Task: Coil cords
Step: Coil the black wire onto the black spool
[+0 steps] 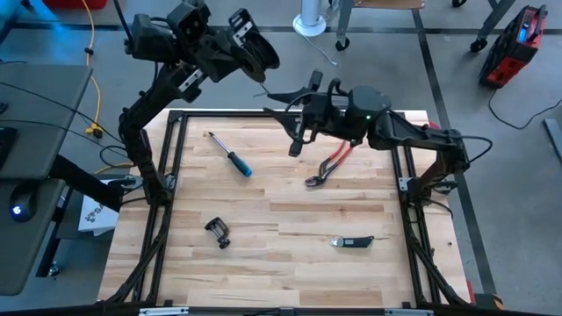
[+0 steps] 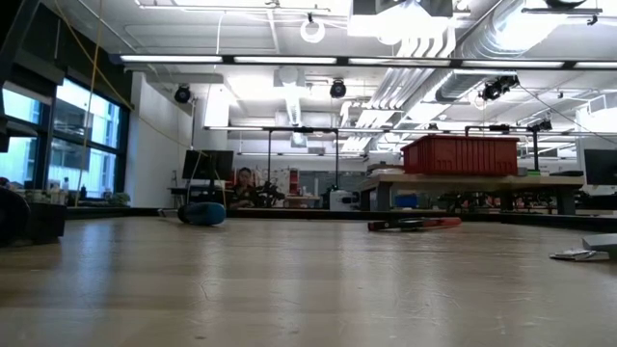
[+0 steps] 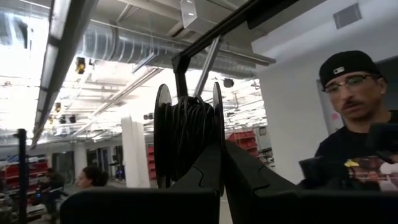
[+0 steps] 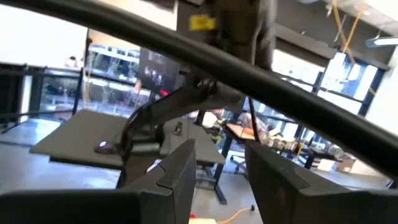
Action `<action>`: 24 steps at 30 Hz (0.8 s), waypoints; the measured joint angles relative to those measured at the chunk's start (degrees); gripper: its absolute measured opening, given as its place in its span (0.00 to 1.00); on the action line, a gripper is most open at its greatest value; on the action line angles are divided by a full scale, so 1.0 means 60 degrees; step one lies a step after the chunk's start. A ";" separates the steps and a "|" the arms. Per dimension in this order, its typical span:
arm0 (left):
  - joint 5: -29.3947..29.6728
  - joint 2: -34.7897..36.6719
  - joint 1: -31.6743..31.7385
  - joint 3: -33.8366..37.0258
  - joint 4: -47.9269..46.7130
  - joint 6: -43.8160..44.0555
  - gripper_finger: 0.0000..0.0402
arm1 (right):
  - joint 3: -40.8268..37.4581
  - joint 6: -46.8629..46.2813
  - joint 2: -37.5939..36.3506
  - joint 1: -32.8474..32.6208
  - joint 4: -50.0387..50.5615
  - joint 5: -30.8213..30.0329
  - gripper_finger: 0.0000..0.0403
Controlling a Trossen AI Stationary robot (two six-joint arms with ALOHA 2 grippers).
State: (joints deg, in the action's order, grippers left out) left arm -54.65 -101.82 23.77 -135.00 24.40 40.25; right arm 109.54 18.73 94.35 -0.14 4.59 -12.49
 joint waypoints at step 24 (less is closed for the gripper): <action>0.0006 -0.0004 -0.0132 0.0000 -0.0189 -0.0160 0.00 | 0.0018 0.0193 -0.0257 -0.0249 -0.0555 -0.0594 0.33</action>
State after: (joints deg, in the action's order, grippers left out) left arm -54.61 -101.84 22.98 -135.00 23.27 39.29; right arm 109.65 19.89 92.81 -1.64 1.26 -16.05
